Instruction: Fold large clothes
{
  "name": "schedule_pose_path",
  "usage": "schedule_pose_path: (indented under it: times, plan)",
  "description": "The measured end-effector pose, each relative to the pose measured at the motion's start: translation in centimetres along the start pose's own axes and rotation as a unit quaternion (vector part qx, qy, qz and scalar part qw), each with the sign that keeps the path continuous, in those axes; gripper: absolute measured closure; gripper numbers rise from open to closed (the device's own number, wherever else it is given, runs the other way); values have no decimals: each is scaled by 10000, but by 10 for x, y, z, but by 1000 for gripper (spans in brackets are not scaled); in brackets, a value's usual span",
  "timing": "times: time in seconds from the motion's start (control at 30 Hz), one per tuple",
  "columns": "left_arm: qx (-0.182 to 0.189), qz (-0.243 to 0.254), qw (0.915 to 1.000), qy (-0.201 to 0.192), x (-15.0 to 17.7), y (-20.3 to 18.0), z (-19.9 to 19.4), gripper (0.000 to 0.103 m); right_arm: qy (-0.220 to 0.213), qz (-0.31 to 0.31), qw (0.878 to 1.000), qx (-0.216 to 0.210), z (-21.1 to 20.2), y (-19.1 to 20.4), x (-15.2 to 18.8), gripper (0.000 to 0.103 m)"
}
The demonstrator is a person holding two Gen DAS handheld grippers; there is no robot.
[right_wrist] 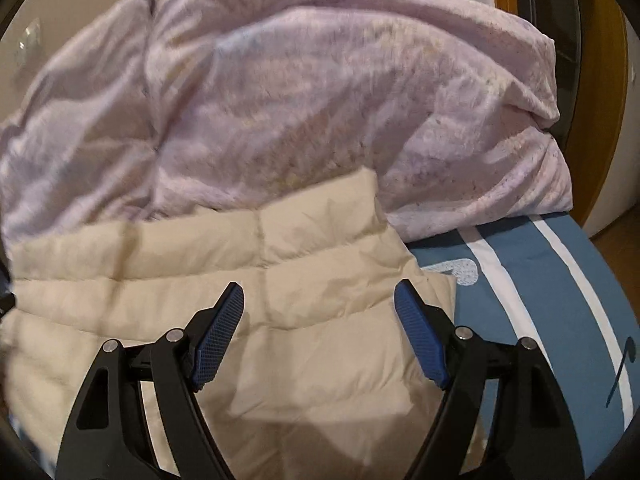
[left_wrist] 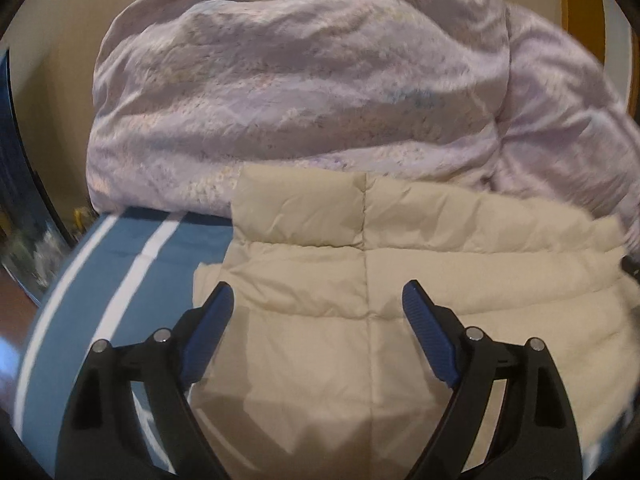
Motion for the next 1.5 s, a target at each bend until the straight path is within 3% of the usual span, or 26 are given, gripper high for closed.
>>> schedule_pose_path:
  times: [0.3, 0.6, 1.07, 1.5]
  plan:
    - [-275, -65, 9994, 210, 10, -3, 40, 9, 348, -95, 9991, 214, 31, -6, 16, 23]
    - [-159, -260, 9976, 626, 12, 2, 58, 2, 707, -110, 9973, 174, 49, -12, 17, 17]
    - [40, -397, 9965, 730, 15, 7, 68, 2, 749, 61, 9972, -24, 54, -21, 16, 15]
    - [133, -500, 9958, 753, 16, 14, 75, 2, 779, 15, 9966, 262, 63, -16, 9, 12]
Point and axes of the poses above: each gripper's, at about its wrist camera, not at the fingertips, and z roughly the way its jaws point, y to its left, x to its underside, the point moved 1 cm from there along z, roughly the way its jaws point, and after that the axes turned 5 degrees about -x, right-handed, at the moved point
